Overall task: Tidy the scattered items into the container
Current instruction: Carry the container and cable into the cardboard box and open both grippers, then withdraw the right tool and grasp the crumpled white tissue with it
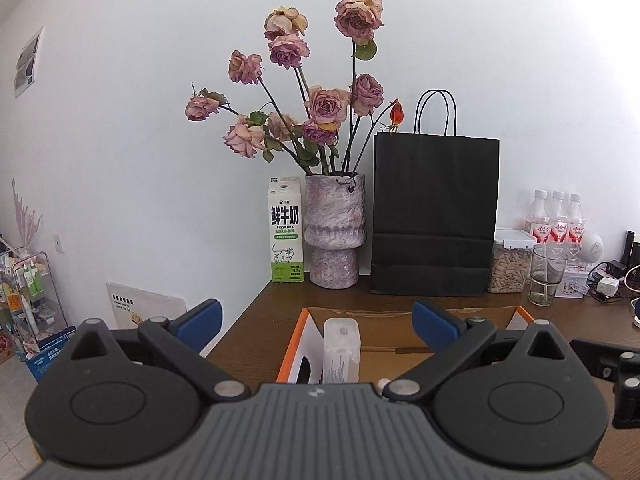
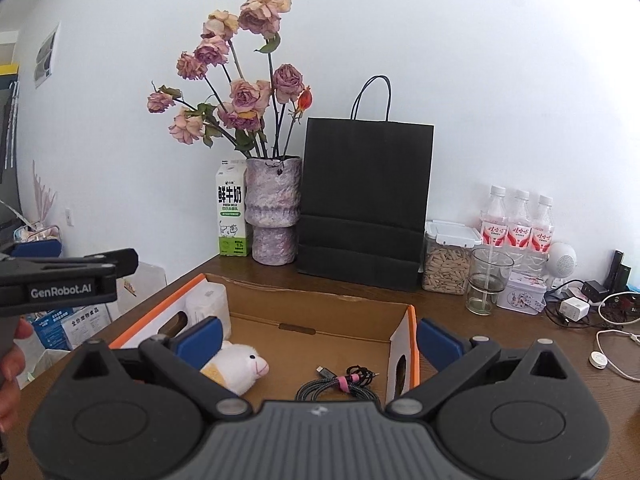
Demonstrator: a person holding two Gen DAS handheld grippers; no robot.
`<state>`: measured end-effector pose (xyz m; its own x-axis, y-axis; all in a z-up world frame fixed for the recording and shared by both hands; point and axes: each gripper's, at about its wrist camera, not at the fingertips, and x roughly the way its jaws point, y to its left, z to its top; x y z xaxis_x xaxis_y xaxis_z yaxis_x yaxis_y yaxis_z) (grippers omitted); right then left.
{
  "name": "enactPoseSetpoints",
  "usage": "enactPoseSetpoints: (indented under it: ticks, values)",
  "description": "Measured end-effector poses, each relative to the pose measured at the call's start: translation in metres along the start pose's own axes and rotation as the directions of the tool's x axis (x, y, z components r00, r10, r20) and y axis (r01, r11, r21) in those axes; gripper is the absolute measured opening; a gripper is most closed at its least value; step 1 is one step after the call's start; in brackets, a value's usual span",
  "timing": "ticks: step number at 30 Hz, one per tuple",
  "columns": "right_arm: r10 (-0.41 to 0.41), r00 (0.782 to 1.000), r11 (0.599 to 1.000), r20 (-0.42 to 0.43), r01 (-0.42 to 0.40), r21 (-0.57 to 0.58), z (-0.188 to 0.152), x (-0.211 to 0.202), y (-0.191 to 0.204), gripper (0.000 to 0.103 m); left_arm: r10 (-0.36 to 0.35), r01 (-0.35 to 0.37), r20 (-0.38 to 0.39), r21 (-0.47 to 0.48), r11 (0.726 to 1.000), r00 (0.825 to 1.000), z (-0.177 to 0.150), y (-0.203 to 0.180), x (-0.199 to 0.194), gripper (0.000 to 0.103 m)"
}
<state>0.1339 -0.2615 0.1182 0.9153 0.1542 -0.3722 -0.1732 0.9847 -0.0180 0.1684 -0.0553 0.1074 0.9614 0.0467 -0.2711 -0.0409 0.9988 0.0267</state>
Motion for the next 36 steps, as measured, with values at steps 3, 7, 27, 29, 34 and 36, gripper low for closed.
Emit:
enactPoseSetpoints:
  ticks: [3, 7, 27, 29, 34, 36]
  values:
    - [-0.002, 1.000, 1.000, 0.001, 0.002, 0.005, -0.010, -0.017, -0.001, 0.103, -0.010, 0.009, -0.017, -0.015, 1.000, 1.000, -0.009, 0.008, -0.012, 0.103]
    - [-0.009, 1.000, 1.000, -0.008, 0.009, -0.007, -0.027, -0.040, -0.001, 0.103, -0.024, 0.023, -0.039, -0.017, 1.000, 0.999, -0.020, 0.016, -0.028, 0.103]
    - [0.002, 0.993, 0.993, -0.119, 0.012, 0.114, -0.143, -0.119, 0.006, 0.103, -0.036, 0.016, -0.161, -0.124, 0.992, 0.986, -0.121, 0.070, -0.107, 0.103]
    - [0.012, 0.989, 0.994, -0.148, 0.005, 0.109, -0.155, -0.121, 0.010, 0.103, -0.041, 0.015, -0.188, -0.135, 0.991, 0.981, -0.132, 0.073, -0.111, 0.103]
    - [0.029, 0.979, 0.994, -0.202, -0.007, 0.107, -0.170, -0.117, 0.018, 0.103, -0.030, 0.006, -0.216, -0.113, 0.994, 0.976, -0.140, 0.070, -0.113, 0.103]
    - [0.032, 0.978, 0.995, -0.205, -0.012, 0.099, -0.172, -0.115, 0.021, 0.103, -0.030, 0.008, -0.212, -0.104, 0.995, 0.977, -0.141, 0.068, -0.114, 0.103]
